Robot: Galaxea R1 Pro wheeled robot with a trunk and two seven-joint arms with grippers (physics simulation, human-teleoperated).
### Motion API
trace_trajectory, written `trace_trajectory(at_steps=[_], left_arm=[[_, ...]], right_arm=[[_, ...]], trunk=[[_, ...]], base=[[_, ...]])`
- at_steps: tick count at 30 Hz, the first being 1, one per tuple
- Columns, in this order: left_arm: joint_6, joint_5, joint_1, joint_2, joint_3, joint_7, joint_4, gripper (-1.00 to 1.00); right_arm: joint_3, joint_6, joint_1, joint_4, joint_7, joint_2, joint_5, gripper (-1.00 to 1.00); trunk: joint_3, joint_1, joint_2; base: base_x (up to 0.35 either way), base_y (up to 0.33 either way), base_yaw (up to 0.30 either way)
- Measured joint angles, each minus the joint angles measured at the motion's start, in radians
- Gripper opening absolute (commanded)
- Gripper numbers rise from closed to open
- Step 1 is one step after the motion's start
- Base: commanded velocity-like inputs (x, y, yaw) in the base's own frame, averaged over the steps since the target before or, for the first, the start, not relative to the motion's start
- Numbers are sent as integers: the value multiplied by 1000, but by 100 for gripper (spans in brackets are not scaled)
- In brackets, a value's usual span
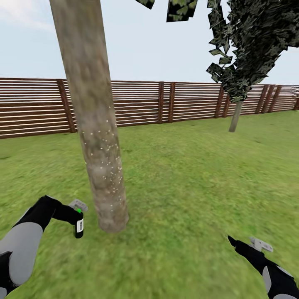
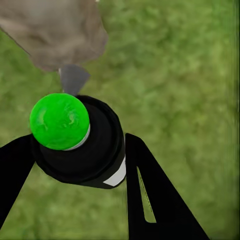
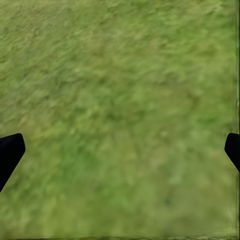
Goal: In the garden, pick up the pesticide atomizer on the floor and spray pesticide onto both trees until each tree trunk is fully covered.
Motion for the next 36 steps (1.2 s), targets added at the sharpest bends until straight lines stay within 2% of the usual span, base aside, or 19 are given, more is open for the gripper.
trace_trajectory(at_steps=[9,17,20,26,29,32,36], left_arm=[[-1,4,0,1,3,2,7,-100],[0,4,0,5,6,4,5,-100],[0,5,0,20,6,5,5,-100],[2,14,0,17,3,6,-1,-100],[5,16,0,-14,2,5,-64,-100],[6,13,0,-47,2,19,-86,-100],[7,13,0,-60,2,81,-87,-100]], right_arm=[[0,0,0,0,-1,0,0,100],[0,0,0,0,-2,0,0,100],[0,0,0,0,-2,0,0,100],[0,0,0,0,-2,0,0,100],[0,0,0,0,-2,0,0,100],[0,0,0,0,-2,0,0,100],[0,0,0,0,-2,0,0,100]], trunk=[[0,0,0],[0,0,0],[0,0,0],[0,0,0],[0,0,0],[0,0,0],[0,0,0]], base=[[-251,203,-251],[-257,210,-25],[-257,211,0],[-104,85,-106],[-3,2,-243],[0,0,-161],[0,0,-62]])
